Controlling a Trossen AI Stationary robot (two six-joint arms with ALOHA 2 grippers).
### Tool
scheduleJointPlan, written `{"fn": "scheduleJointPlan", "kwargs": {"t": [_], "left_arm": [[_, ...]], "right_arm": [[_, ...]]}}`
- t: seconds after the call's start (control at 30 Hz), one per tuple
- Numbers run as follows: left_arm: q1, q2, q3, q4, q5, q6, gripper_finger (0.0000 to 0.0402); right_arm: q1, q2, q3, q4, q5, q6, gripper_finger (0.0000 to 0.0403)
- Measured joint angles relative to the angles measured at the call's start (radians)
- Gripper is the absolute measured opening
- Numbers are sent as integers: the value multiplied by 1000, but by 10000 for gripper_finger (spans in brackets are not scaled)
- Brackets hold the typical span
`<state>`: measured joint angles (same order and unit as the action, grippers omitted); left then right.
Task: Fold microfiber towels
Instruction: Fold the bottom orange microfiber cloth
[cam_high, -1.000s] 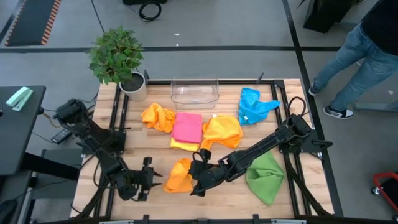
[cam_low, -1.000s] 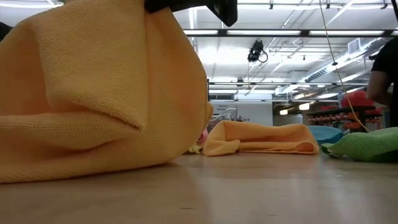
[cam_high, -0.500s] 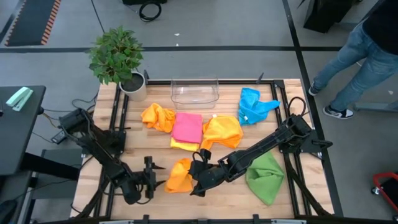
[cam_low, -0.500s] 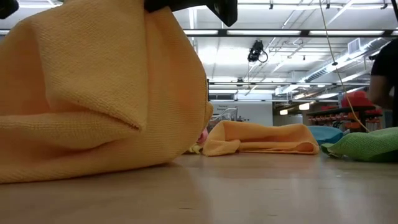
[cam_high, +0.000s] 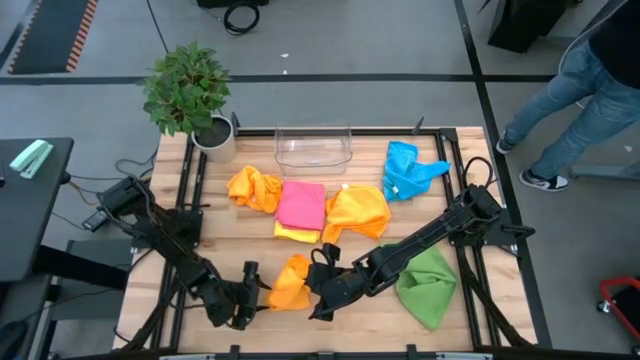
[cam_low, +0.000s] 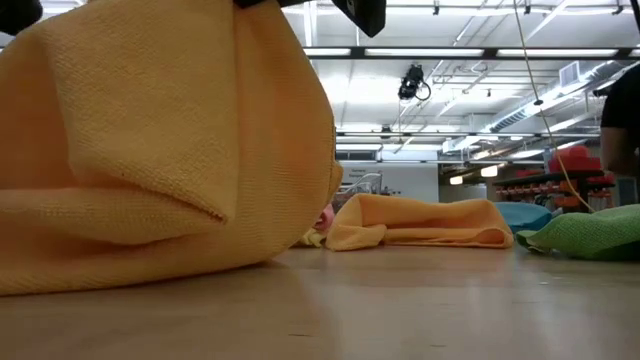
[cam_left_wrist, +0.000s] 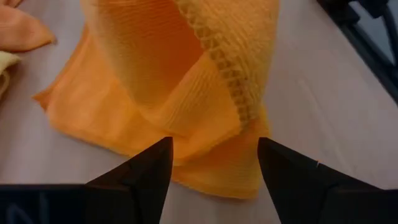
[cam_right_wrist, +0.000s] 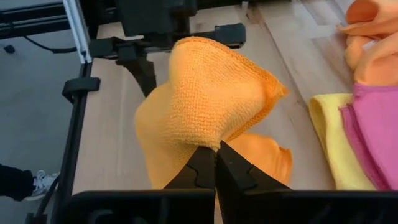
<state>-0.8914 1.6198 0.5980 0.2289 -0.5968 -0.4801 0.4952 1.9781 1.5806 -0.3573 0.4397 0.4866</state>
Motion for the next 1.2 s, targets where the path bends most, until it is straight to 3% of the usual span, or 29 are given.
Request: {"fn": "scheduleJointPlan", "kwargs": {"t": [0.13, 0.23, 0.33, 0.43, 0.5, 0.67, 0.8, 0.93, 1.1, 1.2], "left_arm": [[14, 0, 0, 35, 19, 24, 233], [0, 0, 0, 72, 41, 61, 198], [-9, -1, 0, 82, 52, 79, 137], [-8, -2, 0, 80, 53, 79, 49], [-9, -16, 0, 75, 60, 75, 16], [-10, -128, 0, -23, 48, 124, 10], [9, -296, 0, -174, -63, 195, 9], [91, -483, 0, -309, -121, 302, 6], [228, -668, 9, -401, -124, 441, 6], [284, -740, 77, -466, -121, 531, 5]], "right_arm": [[6, 0, 0, 0, 0, 2, 3], [5, 0, 0, 0, 0, 2, 3], [5, 0, 0, 0, 0, 2, 3], [4, 0, 0, 0, 1, 3, 3], [3, 0, 0, 0, 0, 3, 3], [-18, 0, 0, 0, 28, 0, 3], [-61, 0, 0, 0, 58, -47, 3], [-117, -32, 17, -2, 80, -158, 3], [-176, -100, 52, -4, 214, -335, 3], [-194, -149, 95, -2, 260, -438, 3]]}}
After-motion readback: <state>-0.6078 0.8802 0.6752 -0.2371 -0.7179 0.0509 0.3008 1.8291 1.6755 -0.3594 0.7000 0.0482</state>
